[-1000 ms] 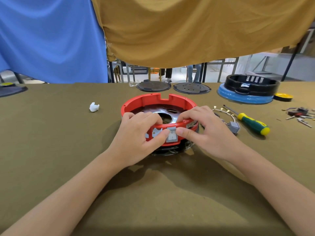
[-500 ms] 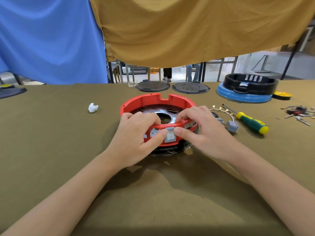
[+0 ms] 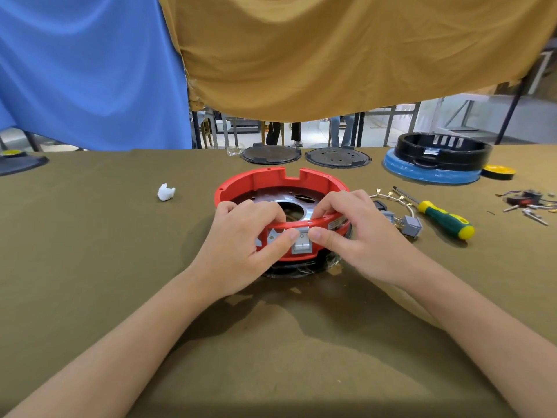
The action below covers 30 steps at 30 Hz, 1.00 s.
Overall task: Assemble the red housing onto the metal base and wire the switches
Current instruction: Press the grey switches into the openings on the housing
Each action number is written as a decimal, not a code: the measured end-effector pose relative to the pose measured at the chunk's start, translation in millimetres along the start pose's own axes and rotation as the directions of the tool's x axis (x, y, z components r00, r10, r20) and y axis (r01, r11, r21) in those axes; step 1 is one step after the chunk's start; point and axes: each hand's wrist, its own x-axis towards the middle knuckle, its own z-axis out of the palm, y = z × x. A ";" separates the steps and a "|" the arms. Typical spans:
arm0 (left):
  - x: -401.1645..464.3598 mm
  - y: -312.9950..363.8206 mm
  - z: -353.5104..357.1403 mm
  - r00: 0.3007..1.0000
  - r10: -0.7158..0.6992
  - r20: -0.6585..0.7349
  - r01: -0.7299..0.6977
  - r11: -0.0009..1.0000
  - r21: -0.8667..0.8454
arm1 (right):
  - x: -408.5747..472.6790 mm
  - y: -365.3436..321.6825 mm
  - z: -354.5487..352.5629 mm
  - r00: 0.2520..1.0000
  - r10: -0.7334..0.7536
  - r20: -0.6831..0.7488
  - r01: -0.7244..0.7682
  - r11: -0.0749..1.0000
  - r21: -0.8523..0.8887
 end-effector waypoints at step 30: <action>-3.9 -7.5 -5.4 0.996 0.049 0.073 -0.053 0.997 0.064 | -5.0 8.5 -7.1 0.996 -0.016 0.087 0.016 1.000 0.006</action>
